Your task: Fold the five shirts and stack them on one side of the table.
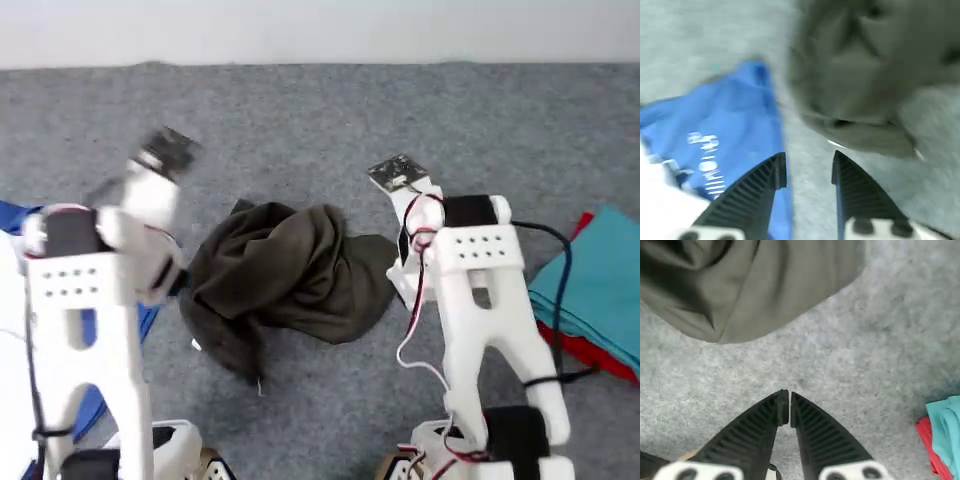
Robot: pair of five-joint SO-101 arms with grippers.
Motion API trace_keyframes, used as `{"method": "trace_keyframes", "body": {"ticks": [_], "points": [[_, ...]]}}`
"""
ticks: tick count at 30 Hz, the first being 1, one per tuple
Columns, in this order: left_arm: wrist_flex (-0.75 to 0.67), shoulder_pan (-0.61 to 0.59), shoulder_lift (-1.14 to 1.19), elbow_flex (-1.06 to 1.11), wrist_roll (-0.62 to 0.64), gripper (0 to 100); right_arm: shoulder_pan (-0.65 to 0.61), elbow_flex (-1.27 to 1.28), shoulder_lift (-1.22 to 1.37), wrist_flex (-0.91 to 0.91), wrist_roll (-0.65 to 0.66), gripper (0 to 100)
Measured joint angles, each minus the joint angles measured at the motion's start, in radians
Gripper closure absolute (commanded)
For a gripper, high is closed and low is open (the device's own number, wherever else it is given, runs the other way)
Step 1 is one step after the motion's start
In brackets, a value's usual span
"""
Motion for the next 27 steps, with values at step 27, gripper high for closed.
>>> {"method": "trace_keyframes", "body": {"ticks": [27], "points": [[-0.255, 0.224, 0.404, 0.308, 0.041, 75, 0.226, -0.011, 0.006, 0.103, -0.002, 98.7]]}}
